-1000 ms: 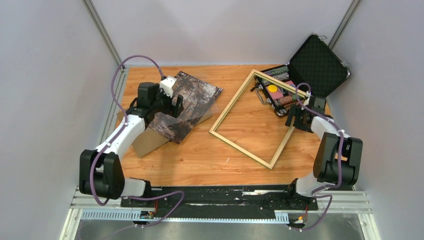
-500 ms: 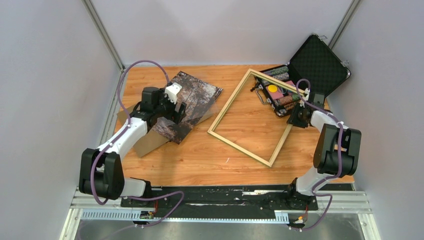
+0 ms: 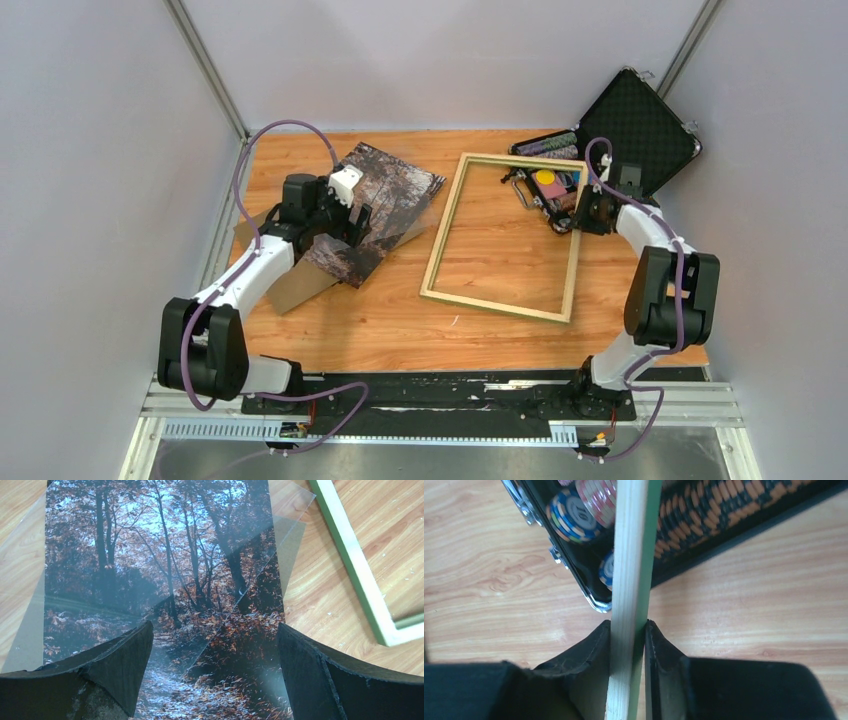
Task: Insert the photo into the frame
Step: Adjust the photo frame at the center of the board.
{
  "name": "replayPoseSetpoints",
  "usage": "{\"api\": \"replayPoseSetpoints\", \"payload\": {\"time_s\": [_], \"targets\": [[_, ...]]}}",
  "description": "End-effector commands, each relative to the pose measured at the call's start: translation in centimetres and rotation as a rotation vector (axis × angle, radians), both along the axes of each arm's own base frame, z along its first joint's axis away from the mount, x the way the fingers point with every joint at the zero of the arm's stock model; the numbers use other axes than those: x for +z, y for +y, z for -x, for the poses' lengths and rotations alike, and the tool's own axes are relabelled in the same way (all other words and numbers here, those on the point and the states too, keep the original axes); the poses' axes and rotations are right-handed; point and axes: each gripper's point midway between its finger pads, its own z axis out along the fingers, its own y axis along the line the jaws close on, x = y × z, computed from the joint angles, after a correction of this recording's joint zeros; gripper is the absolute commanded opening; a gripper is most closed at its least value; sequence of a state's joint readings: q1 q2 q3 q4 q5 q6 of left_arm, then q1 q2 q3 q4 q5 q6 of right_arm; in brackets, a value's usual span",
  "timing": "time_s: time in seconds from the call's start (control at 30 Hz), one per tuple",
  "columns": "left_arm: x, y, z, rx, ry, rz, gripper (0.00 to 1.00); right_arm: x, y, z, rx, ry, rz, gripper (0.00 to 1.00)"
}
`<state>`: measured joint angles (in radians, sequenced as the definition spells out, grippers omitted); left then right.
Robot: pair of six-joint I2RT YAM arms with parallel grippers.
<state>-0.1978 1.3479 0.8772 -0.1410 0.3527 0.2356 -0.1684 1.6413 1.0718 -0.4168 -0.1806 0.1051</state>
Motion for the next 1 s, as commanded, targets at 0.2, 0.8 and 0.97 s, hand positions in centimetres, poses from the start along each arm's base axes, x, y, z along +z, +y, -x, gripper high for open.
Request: {"api": "replayPoseSetpoints", "payload": {"time_s": [0.2, 0.8, 0.97], "targets": [[1.9, 0.2, 0.0, -0.010, -0.083, -0.016, 1.00, 2.5, 0.6, -3.7, 0.043, -0.022, 0.066, 0.18], [1.8, 0.9, 0.0, 0.026, -0.101, -0.028, 1.00, 0.0, 7.3, -6.3, 0.159, 0.034, 0.064, 0.17], [1.6, 1.3, -0.2, 0.051, -0.105, -0.044, 1.00, 0.1, 6.5, -6.1, 0.146, 0.016, 0.099, 0.16]]}}
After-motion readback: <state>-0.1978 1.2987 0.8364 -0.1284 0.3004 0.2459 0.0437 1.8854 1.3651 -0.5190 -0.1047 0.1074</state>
